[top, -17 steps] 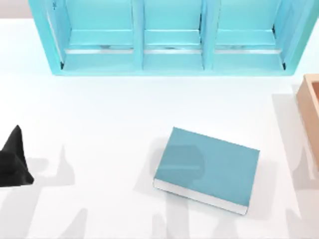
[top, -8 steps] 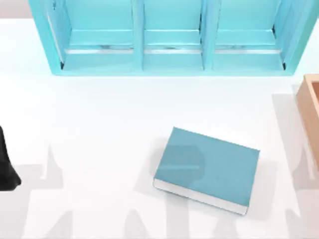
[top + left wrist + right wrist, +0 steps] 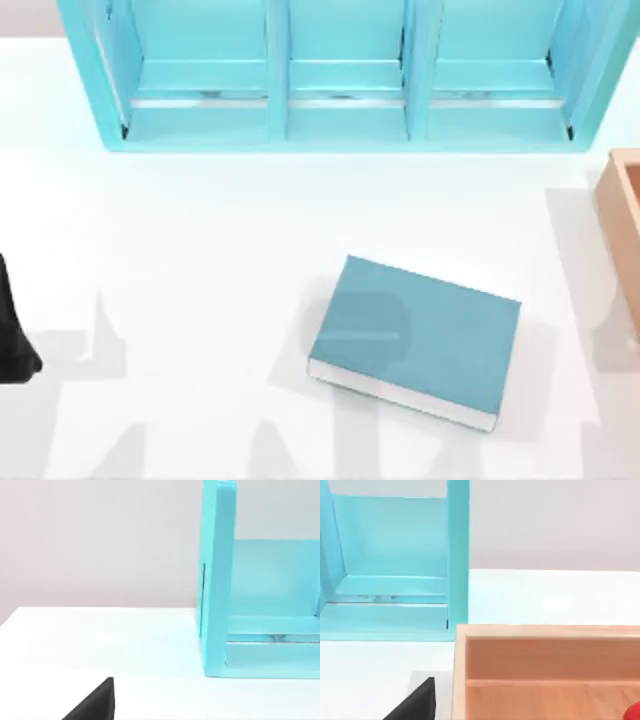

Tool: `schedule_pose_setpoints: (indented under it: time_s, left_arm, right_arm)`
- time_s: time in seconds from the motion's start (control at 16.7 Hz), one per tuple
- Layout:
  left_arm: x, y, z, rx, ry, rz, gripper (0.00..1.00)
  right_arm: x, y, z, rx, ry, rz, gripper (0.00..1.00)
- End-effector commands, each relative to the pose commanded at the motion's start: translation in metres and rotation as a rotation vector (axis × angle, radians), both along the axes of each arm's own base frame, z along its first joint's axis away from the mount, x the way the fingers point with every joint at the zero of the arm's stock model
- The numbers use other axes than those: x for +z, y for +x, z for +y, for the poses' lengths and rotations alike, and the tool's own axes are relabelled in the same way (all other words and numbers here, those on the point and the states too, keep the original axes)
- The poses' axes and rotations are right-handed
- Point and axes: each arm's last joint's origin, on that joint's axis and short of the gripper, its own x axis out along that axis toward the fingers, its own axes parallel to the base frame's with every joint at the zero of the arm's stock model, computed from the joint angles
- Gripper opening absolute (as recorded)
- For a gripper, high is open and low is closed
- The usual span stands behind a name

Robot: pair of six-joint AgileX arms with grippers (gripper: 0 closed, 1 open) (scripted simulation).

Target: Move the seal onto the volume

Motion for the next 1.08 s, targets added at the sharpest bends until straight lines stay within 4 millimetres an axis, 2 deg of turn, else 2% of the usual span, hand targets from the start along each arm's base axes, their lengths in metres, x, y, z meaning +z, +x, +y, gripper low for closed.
schedule_pose_setpoints:
  time_s: [0.12,0.3,0.48,0.6,0.84,1.08]
  left_arm:
    - [0.000,0.000,0.000,0.000,0.000,0.000,1.00]
    - [0.000,0.000,0.000,0.000,0.000,0.000,1.00]
    - [0.000,0.000,0.000,0.000,0.000,0.000,1.00]
    - [0.000,0.000,0.000,0.000,0.000,0.000,1.00]
    - [0.000,0.000,0.000,0.000,0.000,0.000,1.00]
    - [0.000,0.000,0.000,0.000,0.000,0.000,1.00]
  right_arm:
    - [0.019,0.006,-0.003,-0.023,-0.021,0.116,1.00]
    - [0.052,0.026,-0.009,-0.047,-0.048,0.320,1.00]
    - [0.088,0.057,-0.017,-0.055,-0.064,0.511,1.00]
    - [0.103,0.083,-0.024,-0.056,-0.064,0.656,1.00]
    - [0.115,0.140,-0.045,-0.060,-0.045,0.942,1.00]
    - [0.105,0.188,-0.070,-0.049,-0.002,1.193,1.00]
